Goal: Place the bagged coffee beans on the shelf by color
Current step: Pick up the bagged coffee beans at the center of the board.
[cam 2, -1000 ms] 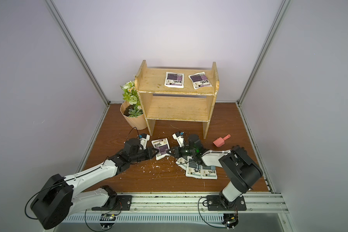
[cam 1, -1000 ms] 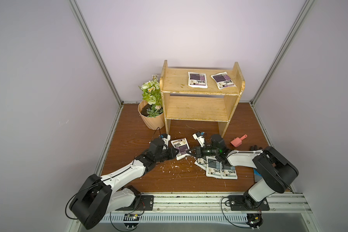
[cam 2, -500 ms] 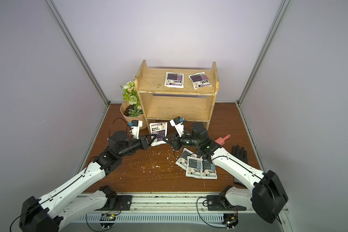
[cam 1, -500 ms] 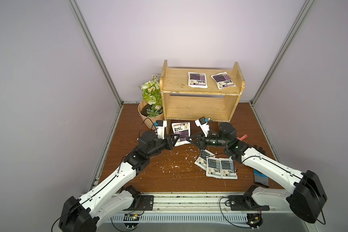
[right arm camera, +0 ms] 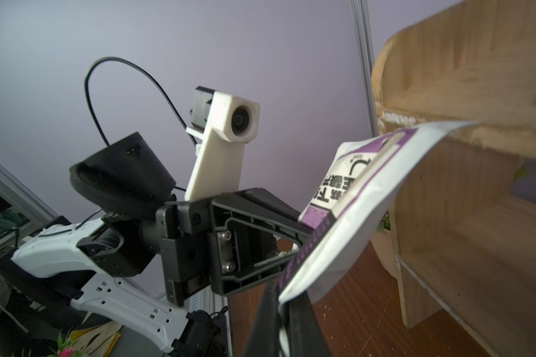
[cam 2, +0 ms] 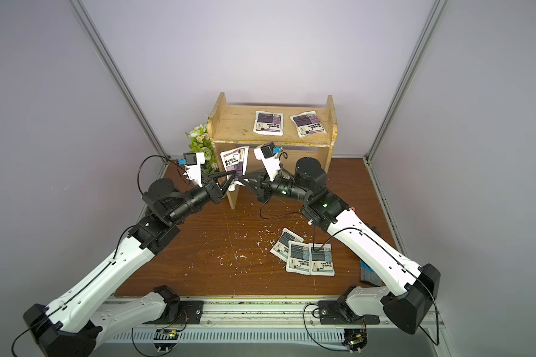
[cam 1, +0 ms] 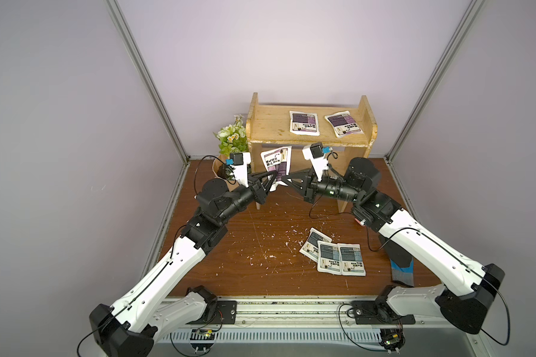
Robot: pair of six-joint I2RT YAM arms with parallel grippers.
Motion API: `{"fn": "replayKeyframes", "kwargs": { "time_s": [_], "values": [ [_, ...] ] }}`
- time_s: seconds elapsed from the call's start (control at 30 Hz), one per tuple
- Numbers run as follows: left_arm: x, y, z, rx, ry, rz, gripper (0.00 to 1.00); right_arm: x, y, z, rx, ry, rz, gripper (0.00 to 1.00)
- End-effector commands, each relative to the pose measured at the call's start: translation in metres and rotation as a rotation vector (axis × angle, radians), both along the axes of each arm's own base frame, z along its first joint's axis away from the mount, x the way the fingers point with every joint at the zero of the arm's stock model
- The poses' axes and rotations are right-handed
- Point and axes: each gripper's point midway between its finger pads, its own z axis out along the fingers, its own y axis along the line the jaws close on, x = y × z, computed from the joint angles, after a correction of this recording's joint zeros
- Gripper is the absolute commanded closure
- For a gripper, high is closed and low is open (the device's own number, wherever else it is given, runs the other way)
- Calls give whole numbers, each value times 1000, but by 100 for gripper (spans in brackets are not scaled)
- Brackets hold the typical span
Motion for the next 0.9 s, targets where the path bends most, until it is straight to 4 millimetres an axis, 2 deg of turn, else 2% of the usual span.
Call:
{"fn": "replayKeyframes", "kwargs": {
  "time_s": [0.0, 0.07, 0.13, 0.37, 0.6, 0.87],
  "values": [
    [-14, 0, 49, -34, -169, -28, 81, 10, 8, 13, -25, -80, -40, 100],
    [-16, 5, 64, -55, -210, -7, 69, 15, 11, 16, -36, -105, -51, 100],
    [-18, 11, 77, -76, -246, 25, 62, 19, 12, 21, -39, -132, -62, 100],
    [-22, 35, 105, -53, -346, 151, 54, 37, 9, 41, -48, -227, -155, 100],
    [-21, 56, 105, 7, -357, 268, 51, 60, -6, 71, 16, -279, -249, 100],
    [-12, 69, 98, 46, -332, 356, 46, 50, -21, 113, 102, -356, -233, 100]
  ]
}}
